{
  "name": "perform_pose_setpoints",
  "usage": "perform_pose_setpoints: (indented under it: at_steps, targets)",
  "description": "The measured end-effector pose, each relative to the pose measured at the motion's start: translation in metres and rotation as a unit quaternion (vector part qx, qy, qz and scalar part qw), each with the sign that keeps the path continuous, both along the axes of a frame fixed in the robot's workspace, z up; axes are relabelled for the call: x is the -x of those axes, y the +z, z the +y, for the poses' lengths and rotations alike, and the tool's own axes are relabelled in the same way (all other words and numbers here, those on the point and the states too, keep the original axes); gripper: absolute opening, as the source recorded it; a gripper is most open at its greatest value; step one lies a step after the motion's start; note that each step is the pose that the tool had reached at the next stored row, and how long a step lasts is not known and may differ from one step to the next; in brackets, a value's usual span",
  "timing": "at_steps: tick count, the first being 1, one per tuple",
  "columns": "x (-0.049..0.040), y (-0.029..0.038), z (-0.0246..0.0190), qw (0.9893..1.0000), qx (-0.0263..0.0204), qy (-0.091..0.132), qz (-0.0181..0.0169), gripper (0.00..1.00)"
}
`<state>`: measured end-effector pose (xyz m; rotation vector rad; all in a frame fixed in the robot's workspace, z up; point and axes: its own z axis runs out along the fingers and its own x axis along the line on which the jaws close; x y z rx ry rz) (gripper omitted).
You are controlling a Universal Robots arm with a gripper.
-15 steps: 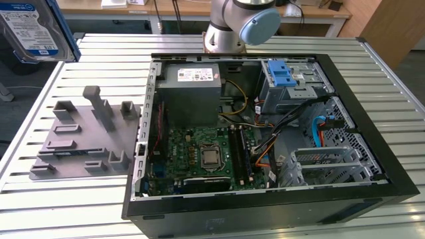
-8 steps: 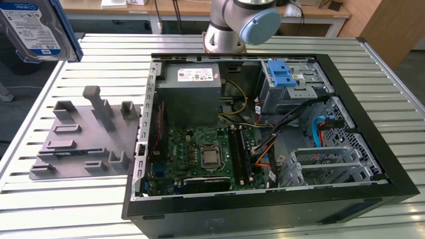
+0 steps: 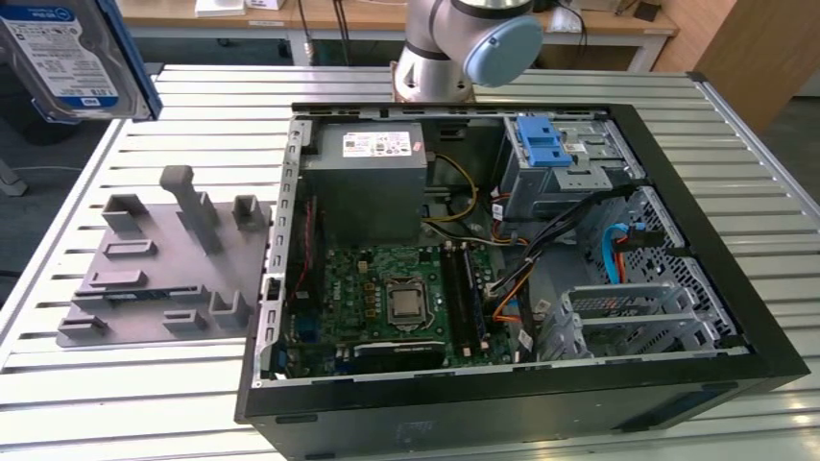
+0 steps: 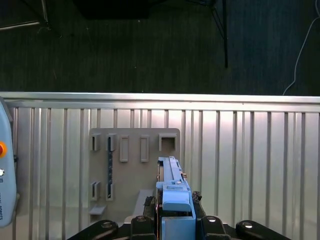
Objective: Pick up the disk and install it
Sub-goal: 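Pick up the disk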
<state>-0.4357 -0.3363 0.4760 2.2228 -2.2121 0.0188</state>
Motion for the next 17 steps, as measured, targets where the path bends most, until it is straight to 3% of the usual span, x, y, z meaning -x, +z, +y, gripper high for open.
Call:
perform_pose_setpoints:
  at_steps: [17]
  targets:
    - [-0.0143, 0.0017, -0.0110, 1.0000, -0.0004, 0.000, 0.0001, 0.36]
